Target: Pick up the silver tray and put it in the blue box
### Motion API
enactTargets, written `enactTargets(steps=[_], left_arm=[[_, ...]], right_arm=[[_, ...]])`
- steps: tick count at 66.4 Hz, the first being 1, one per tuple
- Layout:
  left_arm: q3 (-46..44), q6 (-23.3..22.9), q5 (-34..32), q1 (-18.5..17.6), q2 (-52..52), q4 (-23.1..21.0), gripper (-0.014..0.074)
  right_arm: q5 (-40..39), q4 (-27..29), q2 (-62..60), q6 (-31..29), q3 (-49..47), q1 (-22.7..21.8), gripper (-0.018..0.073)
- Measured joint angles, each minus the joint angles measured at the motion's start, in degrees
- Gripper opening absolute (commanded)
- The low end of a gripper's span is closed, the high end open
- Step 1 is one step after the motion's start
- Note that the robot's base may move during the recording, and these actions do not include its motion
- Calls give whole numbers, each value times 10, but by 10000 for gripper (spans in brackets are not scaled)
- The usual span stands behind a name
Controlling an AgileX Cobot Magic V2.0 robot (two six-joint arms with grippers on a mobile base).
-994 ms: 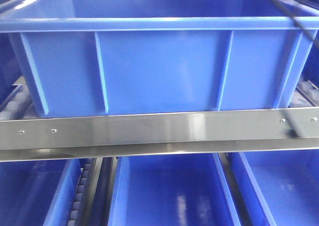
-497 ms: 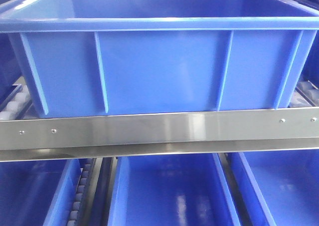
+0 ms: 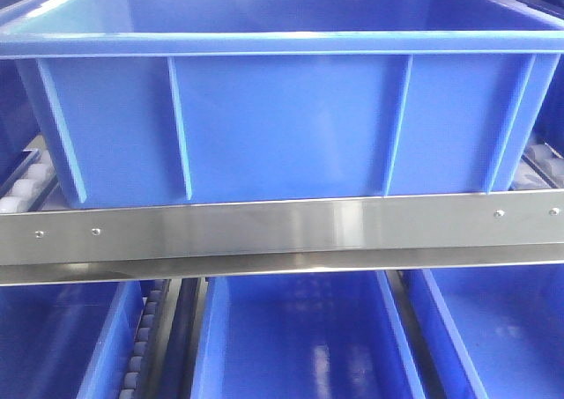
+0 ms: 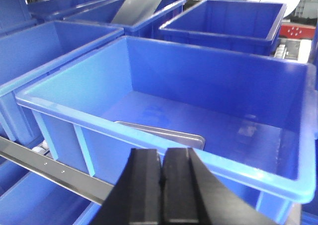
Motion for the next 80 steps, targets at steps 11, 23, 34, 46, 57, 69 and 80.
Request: enactTargets(steps=[11, 23, 34, 46, 57, 69, 80], left_arm=[[1, 0, 40, 0, -77, 0, -6], [1, 0, 42, 0, -88, 0, -6], [1, 0, 43, 0, -88, 0, -6], [1, 0, 43, 0, -88, 0, -6], [1, 0, 43, 0, -88, 0, -6], [1, 0, 43, 0, -88, 0, -6], [1, 0, 43, 0, -88, 0, -6]], right_arm=[[63, 0, -54, 0, 3, 0, 50], [74, 0, -56, 0, 3, 0, 50], [75, 0, -56, 0, 3, 0, 50], [75, -4, -56, 0, 7, 0, 50], [51, -4, -59, 0, 32, -7, 50], [-15, -10, -83, 0, 118, -115, 50], [-19, -23, -142, 0, 182, -223, 50]])
